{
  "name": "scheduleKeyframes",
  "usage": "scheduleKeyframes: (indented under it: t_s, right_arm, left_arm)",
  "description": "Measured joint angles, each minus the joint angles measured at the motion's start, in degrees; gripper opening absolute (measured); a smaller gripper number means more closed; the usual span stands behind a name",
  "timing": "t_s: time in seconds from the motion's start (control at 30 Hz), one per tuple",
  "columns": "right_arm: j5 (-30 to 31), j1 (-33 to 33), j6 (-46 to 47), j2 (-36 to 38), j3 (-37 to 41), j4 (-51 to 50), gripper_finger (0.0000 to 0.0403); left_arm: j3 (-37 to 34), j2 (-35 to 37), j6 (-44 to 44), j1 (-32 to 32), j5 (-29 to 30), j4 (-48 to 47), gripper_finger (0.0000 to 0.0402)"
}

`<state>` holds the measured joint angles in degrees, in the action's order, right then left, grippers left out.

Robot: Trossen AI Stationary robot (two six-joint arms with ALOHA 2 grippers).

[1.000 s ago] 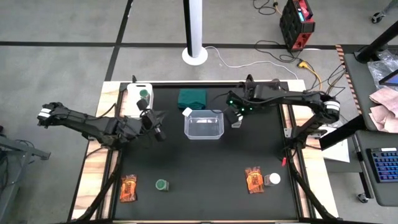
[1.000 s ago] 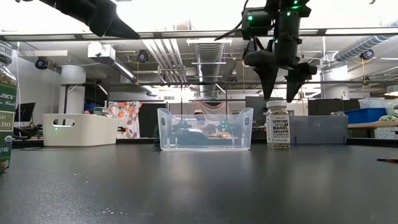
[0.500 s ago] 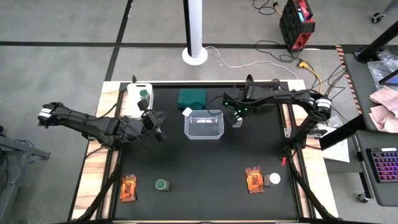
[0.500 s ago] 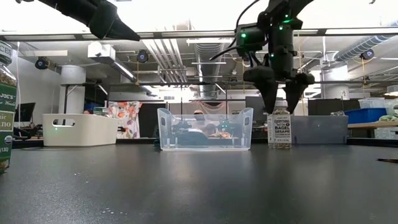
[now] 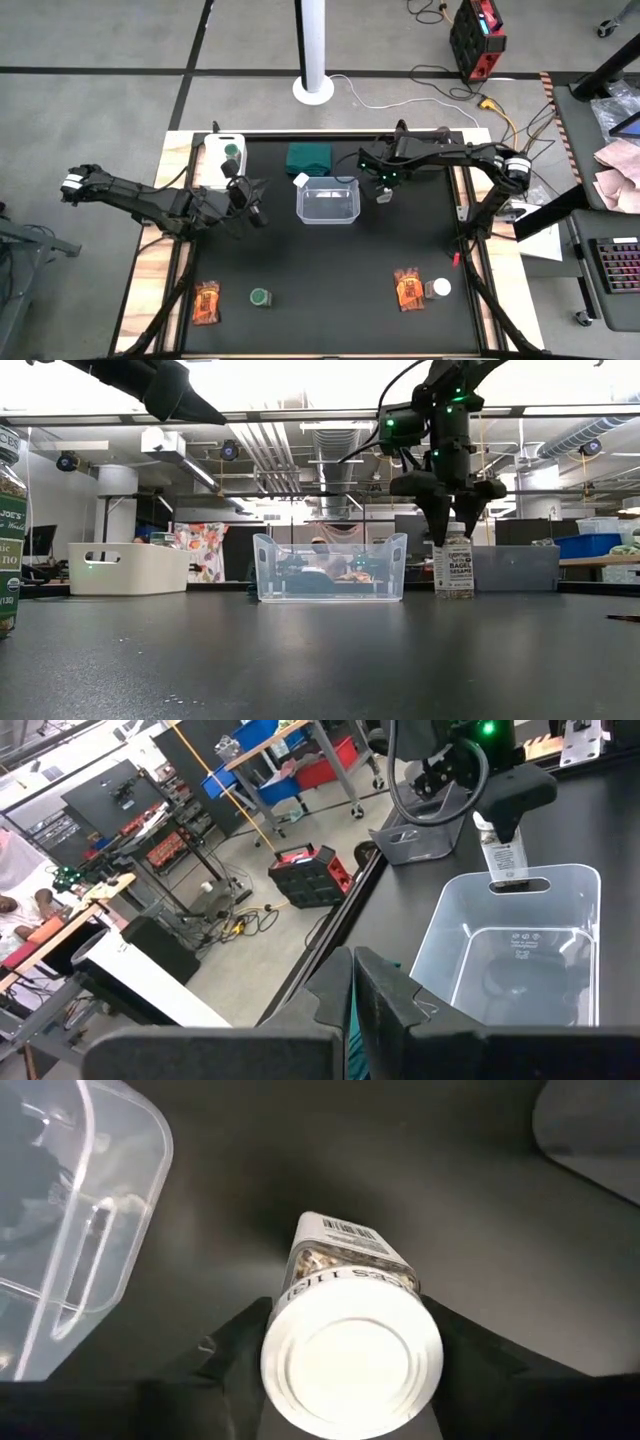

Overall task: Sort spices by type
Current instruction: Put the top white spice into the transparent bin

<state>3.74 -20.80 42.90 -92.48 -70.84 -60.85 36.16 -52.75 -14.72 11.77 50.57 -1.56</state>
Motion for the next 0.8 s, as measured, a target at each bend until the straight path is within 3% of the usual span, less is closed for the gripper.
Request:
scheduleKeyframes:
  t_s: [0.2,0.43,0.8]
  right_arm:
    - [0.14,-0.04,0.67,1.41,-0.27,-1.55,0.02]
    - [0.97,0.35,-3.07,3.83,-8.08,-10.84,0.02]
    - [0.6,4.68,-0.39,4.19,-18.63,-3.0,0.02]
  left_arm:
    - [0.0,0.0,0.0,0.0,-0.09,-0.03,0.0]
    - [0.0,0.0,0.02,0.0,-0.09,0.13,0.0]
    - [0.0,0.0,-0.42,0.0,-0.09,1.85,0.0]
